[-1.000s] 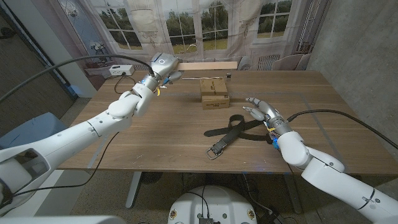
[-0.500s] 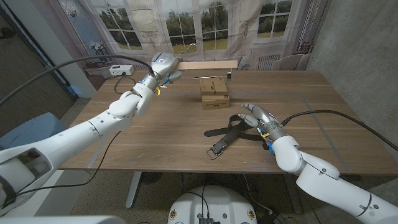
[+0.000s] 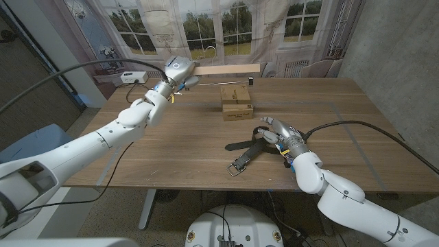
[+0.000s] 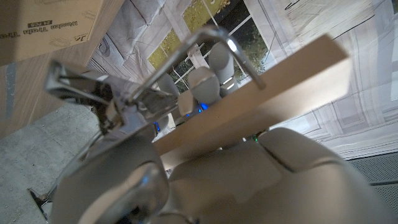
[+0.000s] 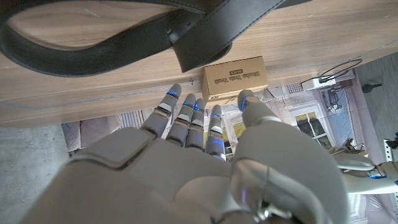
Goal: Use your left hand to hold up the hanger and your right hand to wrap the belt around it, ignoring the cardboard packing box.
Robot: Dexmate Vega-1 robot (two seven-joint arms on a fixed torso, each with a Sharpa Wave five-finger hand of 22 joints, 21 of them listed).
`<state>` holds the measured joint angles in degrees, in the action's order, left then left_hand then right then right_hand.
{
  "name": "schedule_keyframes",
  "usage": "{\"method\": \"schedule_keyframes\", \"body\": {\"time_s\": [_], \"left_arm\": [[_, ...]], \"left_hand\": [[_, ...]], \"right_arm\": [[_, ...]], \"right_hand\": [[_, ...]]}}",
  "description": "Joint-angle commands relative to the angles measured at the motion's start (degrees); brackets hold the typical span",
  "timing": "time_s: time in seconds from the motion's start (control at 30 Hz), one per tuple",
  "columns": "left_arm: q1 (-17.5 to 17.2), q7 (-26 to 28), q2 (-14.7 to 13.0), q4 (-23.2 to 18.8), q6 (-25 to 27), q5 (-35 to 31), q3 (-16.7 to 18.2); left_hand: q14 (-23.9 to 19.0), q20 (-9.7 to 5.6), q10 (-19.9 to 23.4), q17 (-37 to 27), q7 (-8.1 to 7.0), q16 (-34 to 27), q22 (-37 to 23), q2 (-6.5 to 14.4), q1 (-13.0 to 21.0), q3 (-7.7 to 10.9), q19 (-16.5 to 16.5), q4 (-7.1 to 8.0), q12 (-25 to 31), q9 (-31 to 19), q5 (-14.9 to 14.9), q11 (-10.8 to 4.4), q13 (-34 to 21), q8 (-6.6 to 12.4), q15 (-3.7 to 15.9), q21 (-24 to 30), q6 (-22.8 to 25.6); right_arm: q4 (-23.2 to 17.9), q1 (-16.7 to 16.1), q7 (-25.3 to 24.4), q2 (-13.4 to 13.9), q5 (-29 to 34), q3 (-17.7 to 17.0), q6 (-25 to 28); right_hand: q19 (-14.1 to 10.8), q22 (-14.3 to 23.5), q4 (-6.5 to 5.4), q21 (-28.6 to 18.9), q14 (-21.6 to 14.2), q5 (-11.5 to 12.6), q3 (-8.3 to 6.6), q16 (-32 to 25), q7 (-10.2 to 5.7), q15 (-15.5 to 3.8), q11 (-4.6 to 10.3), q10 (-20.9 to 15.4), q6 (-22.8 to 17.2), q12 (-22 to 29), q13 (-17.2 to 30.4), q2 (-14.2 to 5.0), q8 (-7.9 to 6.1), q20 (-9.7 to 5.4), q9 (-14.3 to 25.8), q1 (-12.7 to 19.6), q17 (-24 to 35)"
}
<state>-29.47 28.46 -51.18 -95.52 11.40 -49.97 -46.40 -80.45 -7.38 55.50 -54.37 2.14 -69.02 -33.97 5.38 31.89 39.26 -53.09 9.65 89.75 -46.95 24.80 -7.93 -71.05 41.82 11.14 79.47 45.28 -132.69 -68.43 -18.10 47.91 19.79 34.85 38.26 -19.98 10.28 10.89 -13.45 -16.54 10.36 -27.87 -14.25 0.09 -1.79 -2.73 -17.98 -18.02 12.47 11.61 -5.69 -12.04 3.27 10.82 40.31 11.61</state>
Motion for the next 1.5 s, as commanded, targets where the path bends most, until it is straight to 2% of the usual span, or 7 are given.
{"method": "schedule_keyframes", "body": {"time_s": [0.03,0.27,0.67,0.97,1.3,1.43,1.5], "left_arm": [[0.0,0.3,-1.6,-0.2,-0.4,-1.0,0.6],[-1.1,0.3,-1.9,1.1,-0.7,1.2,1.1],[0.2,0.5,-0.8,3.4,-2.5,2.1,0.8],[1.6,0.8,0.2,4.2,-3.0,1.6,0.3],[2.3,1.0,0.7,4.3,-2.4,1.2,0.0],[2.2,1.0,0.7,4.0,-2.0,1.3,0.0],[2.2,0.9,0.7,3.9,-1.9,1.3,-0.1]], "left_hand": [[-0.1,-2.48,-0.3,-0.2,0.51,-0.5,-0.2,0.0,-0.7,0.69,0.5,-0.06,0.1,0.1,0.3,-0.69,-0.1,0.56,0.03,0.5,-0.8],[0.3,-2.49,-0.3,0.4,0.57,-0.2,0.2,-0.1,-0.9,0.92,0.5,-0.08,0.2,0.5,0.4,-0.8,-0.1,0.81,0.01,0.5,-0.8],[-0.1,-2.49,-0.1,0.3,0.61,-0.9,0.5,-0.1,-1.3,1.27,0.6,-0.09,0.2,0.8,0.5,-0.59,-0.1,1.41,0.01,0.9,-1.0],[0.0,-2.41,-0.1,0.4,0.66,-1.1,0.7,-0.2,-1.6,1.47,0.7,-0.06,0.2,1.0,0.5,-0.73,-0.1,1.86,0.04,1.1,-1.1],[0.3,-2.44,-0.1,1.0,0.65,-1.1,1.0,-0.2,-2.1,1.79,0.8,-0.04,0.2,1.3,0.5,-0.62,-0.1,2.49,0.01,1.6,-1.5],[0.1,-2.42,-0.1,1.1,0.59,-1.3,1.3,-0.2,-2.4,1.96,0.8,-0.06,0.2,1.6,0.5,-0.59,-0.1,2.75,0.01,1.7,-1.5],[-0.1,-2.41,-0.1,0.9,0.59,-1.6,1.4,-0.2,-2.4,2.0,0.8,-0.07,0.2,1.8,0.5,-0.59,-0.1,2.78,0.04,1.7,-1.5]], "right_arm": [[0.7,5.2,5.9,-2.4,8.2,7.4,7.8],[3.3,6.3,4.1,-4.6,12.4,8.1,13.5],[7.4,10.7,6.2,-5.5,16.8,9.9,21.9],[8.3,18.4,15.3,-3.6,18.2,16.2,31.8],[9.3,30.3,25.2,-0.6,16.4,27.4,41.7],[10.1,29.8,28.6,-1.1,20.8,27.7,41.7],[10.4,28.9,26.2,-1.6,20.9,27.3,41.7]], "right_hand": [[0.7,0.2,-0.55,0.4,3.0,0.4,0.04,1.3,-0.84,0.49,0.54,2.9,1.7,-1.2,0.4,0.76,0.82,-0.57,0.1,2.5,0.1],[0.8,0.2,-0.28,0.7,4.4,0.5,-1.65,1.7,-1.96,-0.43,1.47,3.6,1.6,-1.2,0.4,-1.74,0.64,-1.85,0.1,7.4,0.2],[0.8,0.2,0.1,0.8,5.6,0.2,-2.61,2.2,-2.93,-1.16,2.33,4.8,0.9,-1.3,0.4,-2.02,0.42,-2.7,0.2,11.7,0.0],[1.7,0.1,0.42,1.3,8.2,1.0,-5.19,3.0,-4.35,-1.48,3.53,6.7,1.1,-1.4,0.4,-2.11,0.55,-3.48,0.2,20.1,-0.2],[2.6,0.1,0.37,1.6,9.6,1.6,-6.29,3.2,-5.08,-1.26,4.05,7.7,0.5,-1.4,0.4,-1.35,0.39,-3.45,0.2,23.7,-0.2],[2.3,0.1,-0.54,1.4,8.6,1.1,-5.06,2.6,-4.72,-1.73,3.9,7.2,-1.3,-1.0,0.4,0.13,-0.16,-3.26,0.3,23.7,-0.2],[1.9,0.1,-0.95,1.3,7.0,0.4,-3.96,1.7,-4.44,-2.64,4.12,4.7,-4.9,0.0,0.4,0.53,-1.31,-2.95,0.5,23.9,0.0]]}}
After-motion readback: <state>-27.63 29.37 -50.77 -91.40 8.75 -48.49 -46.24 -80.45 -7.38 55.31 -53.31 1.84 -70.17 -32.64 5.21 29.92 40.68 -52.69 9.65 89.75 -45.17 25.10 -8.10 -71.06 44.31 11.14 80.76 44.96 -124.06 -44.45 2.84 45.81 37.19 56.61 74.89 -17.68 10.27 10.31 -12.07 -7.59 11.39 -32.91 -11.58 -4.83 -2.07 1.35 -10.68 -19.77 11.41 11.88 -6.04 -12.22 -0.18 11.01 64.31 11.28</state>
